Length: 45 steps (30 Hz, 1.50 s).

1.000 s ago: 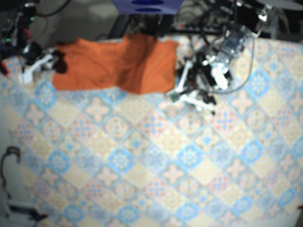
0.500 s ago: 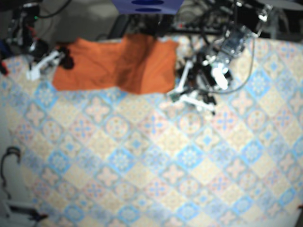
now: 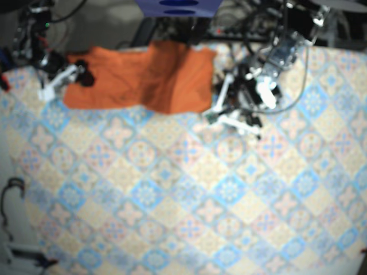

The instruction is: Fold the T-shirt properly

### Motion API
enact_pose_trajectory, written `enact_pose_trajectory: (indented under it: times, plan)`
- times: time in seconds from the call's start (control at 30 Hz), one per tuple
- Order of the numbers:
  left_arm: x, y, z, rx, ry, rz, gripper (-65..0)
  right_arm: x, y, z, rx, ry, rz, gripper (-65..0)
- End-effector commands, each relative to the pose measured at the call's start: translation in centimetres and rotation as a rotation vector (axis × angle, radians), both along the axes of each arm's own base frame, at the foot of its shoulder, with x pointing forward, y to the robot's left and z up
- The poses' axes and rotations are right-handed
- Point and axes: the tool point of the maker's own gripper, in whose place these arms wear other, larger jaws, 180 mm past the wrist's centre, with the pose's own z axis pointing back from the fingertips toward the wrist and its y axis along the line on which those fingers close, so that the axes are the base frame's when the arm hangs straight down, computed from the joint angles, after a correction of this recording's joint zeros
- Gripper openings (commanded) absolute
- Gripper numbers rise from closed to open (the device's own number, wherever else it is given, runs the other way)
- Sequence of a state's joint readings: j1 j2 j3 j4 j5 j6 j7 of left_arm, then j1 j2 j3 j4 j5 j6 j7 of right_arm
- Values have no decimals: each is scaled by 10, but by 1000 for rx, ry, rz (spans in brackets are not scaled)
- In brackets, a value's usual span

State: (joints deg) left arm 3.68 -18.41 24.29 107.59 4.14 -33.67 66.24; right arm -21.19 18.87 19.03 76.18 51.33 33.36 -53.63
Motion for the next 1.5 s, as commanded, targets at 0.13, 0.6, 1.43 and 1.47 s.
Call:
enact_pose_trajectory:
  times: [0.13, 0.6, 1.43, 1.47]
  plan:
    - [7, -2, 9, -12, -35, -2, -235, -4, -5, 1, -16, 12, 12, -379]
    - [8, -2, 9, -13, -35, -3, -235, 26, -7, 36, -207, -97, 116, -648]
    - [11, 36, 9, 61, -62, -38, -236, 2, 181, 43, -537, -282, 965, -650]
    - [11, 38, 9, 67, -62, -38, -236, 1, 185, 43, -550, -292, 990, -650]
